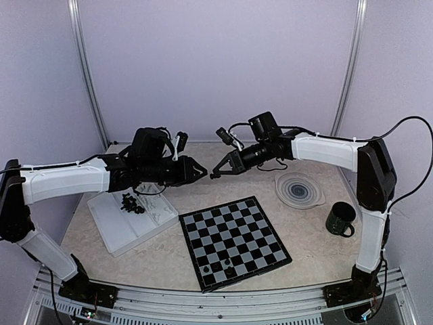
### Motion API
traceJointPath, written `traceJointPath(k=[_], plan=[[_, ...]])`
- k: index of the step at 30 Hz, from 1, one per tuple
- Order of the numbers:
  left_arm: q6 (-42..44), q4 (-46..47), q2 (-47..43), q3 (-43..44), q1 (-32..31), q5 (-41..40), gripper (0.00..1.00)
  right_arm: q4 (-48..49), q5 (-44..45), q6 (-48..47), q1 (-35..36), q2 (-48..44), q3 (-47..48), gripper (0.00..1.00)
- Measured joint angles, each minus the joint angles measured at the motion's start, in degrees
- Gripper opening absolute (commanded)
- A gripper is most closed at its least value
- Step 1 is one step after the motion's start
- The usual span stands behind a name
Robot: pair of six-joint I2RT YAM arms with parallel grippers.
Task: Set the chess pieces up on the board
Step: Pass from the left arm to the right, then place the knight at b8.
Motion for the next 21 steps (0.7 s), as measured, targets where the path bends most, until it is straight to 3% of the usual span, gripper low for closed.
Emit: traceJointPath(k=[6,13,21], plan=[[4.22,-7.17,-2.89,2.62,2.34,-0.63,0.35,-9.31,5.09,-13.70,-1.75,-2.10,-0.87,0.00],[8.85,-12.39,-5.97,5.99,12.57,-0.44,0.36,-24.17,12.55,-33.57,-1.49,-8.15,-0.94,0.00],[13.94,-14.38,-4.70,7.15,17.29,-1.09,0.35,-36.11,23.15,-48.57,6.56,-12.31,-7.48,0.00]])
